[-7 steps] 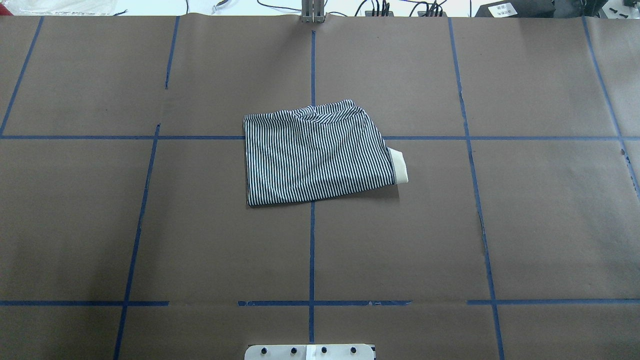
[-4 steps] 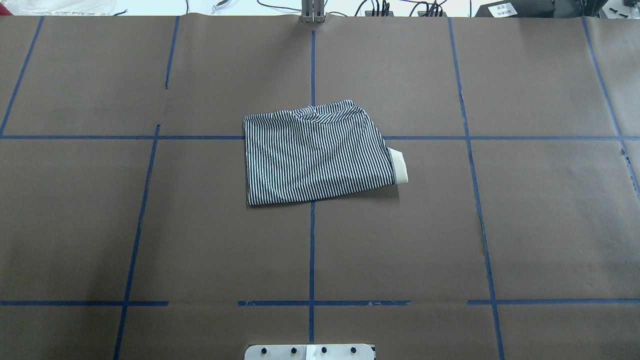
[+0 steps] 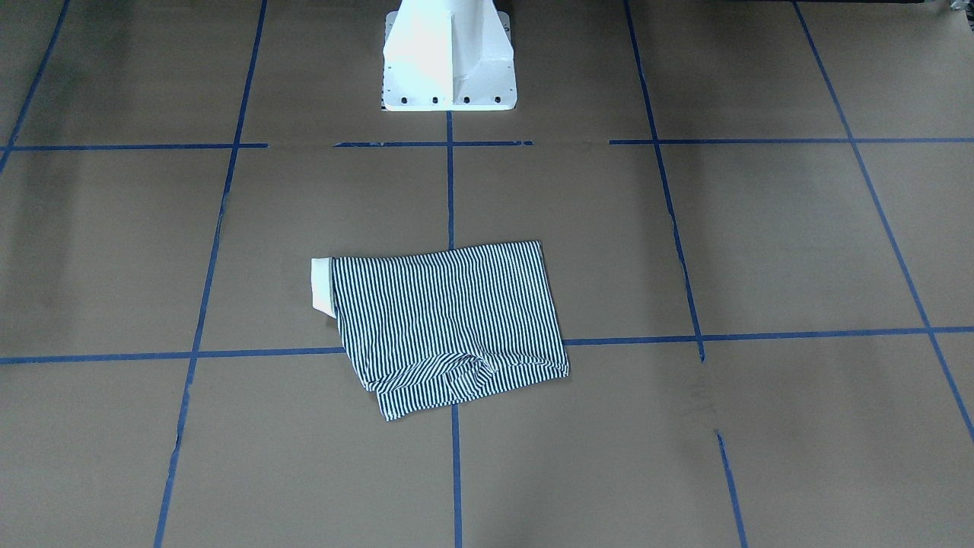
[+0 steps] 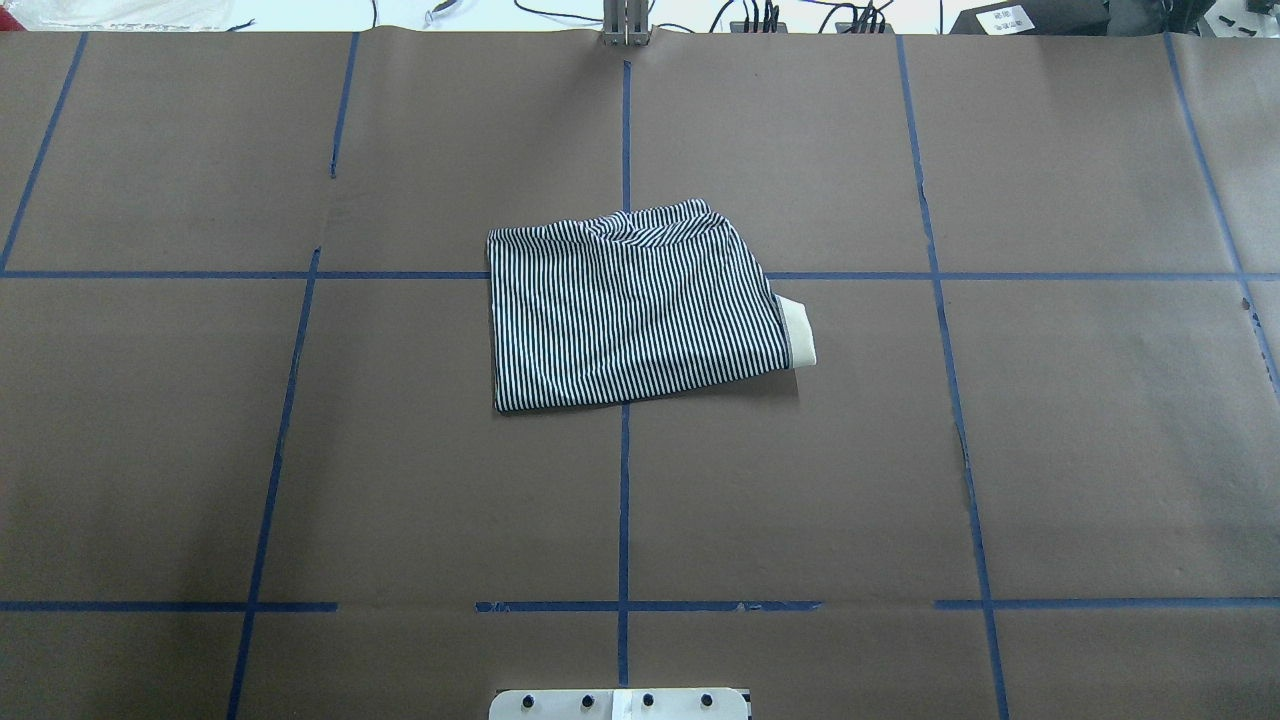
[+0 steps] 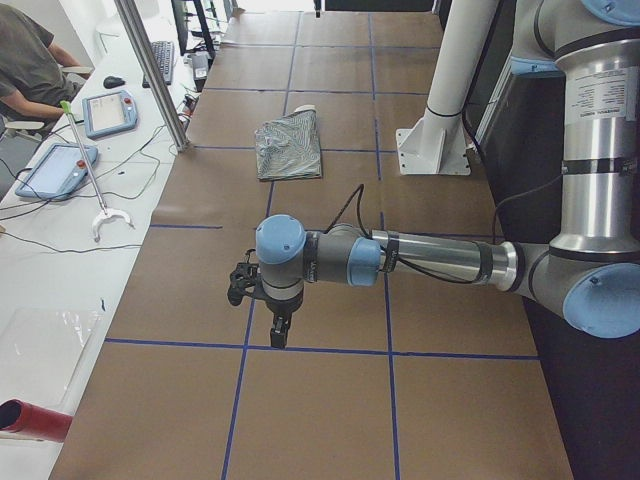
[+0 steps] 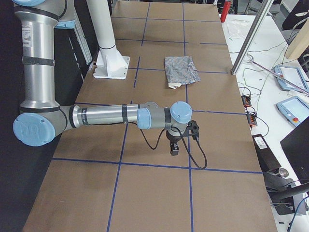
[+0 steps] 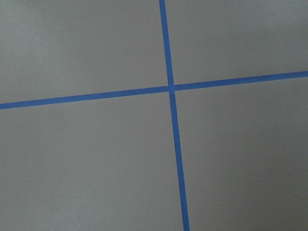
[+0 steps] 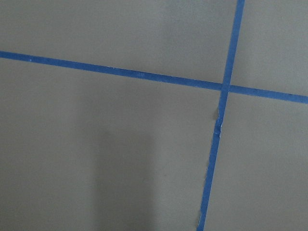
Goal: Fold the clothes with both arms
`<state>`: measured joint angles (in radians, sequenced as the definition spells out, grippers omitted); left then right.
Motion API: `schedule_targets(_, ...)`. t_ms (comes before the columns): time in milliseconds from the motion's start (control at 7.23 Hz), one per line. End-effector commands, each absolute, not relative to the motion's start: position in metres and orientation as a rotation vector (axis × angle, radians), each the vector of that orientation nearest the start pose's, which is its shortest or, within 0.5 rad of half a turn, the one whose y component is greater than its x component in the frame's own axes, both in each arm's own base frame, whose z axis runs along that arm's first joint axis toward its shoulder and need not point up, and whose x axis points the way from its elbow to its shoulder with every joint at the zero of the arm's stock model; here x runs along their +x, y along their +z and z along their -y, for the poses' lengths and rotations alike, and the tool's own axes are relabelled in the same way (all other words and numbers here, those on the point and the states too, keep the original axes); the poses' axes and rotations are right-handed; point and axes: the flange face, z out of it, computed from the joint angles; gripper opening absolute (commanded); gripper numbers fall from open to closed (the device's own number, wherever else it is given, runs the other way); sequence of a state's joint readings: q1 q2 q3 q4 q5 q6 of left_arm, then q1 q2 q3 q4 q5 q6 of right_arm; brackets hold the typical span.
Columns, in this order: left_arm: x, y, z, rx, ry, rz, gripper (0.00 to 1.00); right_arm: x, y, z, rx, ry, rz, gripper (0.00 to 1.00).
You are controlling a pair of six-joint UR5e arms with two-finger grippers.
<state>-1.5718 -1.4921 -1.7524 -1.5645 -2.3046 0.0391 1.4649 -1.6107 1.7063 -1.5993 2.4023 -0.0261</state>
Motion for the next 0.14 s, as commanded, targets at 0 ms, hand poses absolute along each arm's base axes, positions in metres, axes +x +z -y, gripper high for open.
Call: schedule_targets(0, -0.0672, 0.6071, 0.4645, 0.111, 0.072, -0.732, 1.0, 0.0089, 0.6103, 0.481, 0.029, -0.152, 0.834, 1.0)
